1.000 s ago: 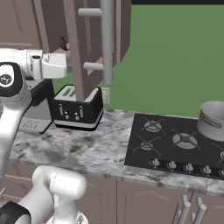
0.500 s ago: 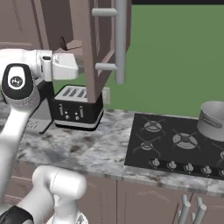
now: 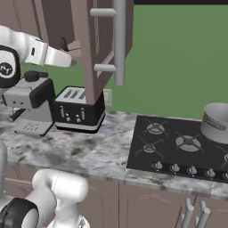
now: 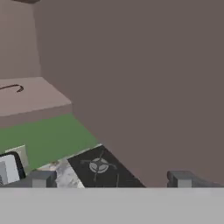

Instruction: Open the cabinet and move the ladle to the pot. Then close the cabinet.

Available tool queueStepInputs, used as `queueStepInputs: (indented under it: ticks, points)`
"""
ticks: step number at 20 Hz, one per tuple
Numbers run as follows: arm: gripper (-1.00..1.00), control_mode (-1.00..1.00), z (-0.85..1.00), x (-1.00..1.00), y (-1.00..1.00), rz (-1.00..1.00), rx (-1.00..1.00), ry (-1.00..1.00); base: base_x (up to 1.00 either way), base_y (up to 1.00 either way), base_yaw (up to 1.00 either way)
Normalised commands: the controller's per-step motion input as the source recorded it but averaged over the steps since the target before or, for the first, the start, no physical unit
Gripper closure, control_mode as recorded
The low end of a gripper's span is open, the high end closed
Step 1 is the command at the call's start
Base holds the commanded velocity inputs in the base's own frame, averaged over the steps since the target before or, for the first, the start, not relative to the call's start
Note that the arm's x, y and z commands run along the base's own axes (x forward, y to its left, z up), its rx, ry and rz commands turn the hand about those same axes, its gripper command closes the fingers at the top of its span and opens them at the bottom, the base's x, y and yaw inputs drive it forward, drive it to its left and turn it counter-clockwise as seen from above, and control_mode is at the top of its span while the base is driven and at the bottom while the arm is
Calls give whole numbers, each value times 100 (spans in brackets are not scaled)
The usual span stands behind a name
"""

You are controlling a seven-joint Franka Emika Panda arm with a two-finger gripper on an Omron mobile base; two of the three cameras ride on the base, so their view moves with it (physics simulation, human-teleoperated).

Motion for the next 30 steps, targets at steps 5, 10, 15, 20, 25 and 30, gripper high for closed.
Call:
queueStepInputs:
  ticks: [5,10,15,20,25,30]
  points:
    - [-100,-100,7,35,61,56,18,21,0,0,0]
    - [-100,-100,-7,75,31,48,17,0,0,0,0]
    - [-100,-100,-26,81,15,41,17,0,0,0,0]
    - [-100,-100,-13,87,16,32,12,7,0,0,0]
    - [-100,-100,0,68,20,30,3,5,0,0,0]
    - [-100,-100,0,69,28,28,1,1,0,0,0]
